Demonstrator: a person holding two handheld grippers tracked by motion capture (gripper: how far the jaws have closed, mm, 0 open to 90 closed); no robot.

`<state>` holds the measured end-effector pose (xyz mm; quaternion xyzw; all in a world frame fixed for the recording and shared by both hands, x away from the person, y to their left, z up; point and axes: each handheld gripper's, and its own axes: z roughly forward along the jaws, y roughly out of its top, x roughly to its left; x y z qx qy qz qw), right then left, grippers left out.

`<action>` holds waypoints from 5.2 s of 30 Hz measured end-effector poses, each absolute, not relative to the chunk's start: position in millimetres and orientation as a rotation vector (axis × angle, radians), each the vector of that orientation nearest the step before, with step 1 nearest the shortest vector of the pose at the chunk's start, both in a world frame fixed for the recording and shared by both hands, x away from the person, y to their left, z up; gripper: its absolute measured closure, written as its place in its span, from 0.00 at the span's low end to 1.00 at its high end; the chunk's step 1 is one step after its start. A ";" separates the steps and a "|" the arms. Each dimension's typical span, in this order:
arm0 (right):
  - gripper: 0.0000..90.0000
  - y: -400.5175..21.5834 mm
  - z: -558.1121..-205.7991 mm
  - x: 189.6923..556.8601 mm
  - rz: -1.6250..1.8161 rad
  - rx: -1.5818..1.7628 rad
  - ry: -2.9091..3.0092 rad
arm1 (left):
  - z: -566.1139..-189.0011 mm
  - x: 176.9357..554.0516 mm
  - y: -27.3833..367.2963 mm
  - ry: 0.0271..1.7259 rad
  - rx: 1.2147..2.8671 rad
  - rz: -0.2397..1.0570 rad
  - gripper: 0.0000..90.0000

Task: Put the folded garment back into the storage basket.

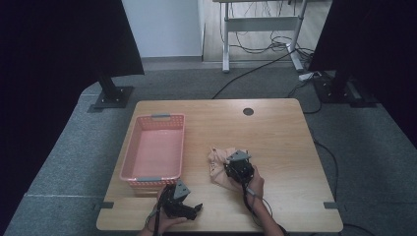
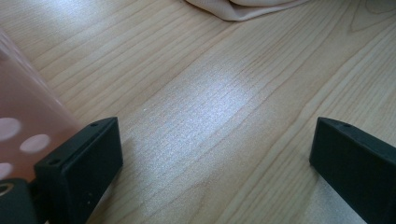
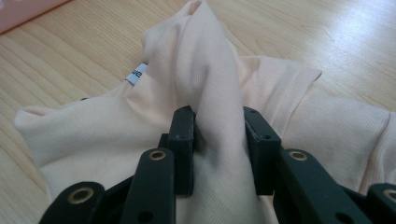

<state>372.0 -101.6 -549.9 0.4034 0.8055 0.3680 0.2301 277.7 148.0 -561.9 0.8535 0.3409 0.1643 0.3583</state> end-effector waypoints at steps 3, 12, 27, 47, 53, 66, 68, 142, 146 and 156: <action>0.78 -104.1 -549.3 373.1 1.043 1.126 2.216 | -561.9 277.7 148.0 0.879 2.202 0.423 0.03; 0.80 -105.0 -544.2 370.4 1.060 1.107 2.207 | -561.8 277.7 148.1 0.879 2.204 0.423 0.03; 0.80 -108.9 -524.6 361.3 1.115 1.053 2.172 | -561.9 277.7 148.0 0.880 2.202 0.422 0.03; 0.80 -99.5 -502.6 351.4 1.142 0.970 2.158 | -561.8 277.7 148.0 0.880 2.202 0.423 0.03; 0.80 -99.7 -495.6 350.2 1.150 0.956 2.145 | -561.8 277.7 148.1 0.879 2.204 0.424 0.03; 0.80 -103.9 -482.1 348.9 1.168 0.940 2.122 | -561.8 277.7 148.1 0.879 2.204 0.424 0.03; 0.80 -104.4 -479.9 348.7 1.172 0.942 2.117 | -561.8 277.7 148.1 0.879 2.203 0.423 0.03; 0.80 -109.6 -445.6 350.6 1.206 0.919 2.054 | -561.8 277.7 148.0 0.878 2.201 0.425 0.03; 0.80 -109.0 -443.5 350.5 1.208 0.916 2.053 | -561.8 277.7 148.0 0.878 2.202 0.425 0.03; 0.80 -103.9 -437.5 351.1 1.214 0.898 2.053 | -561.9 277.6 147.9 0.879 2.200 0.426 0.03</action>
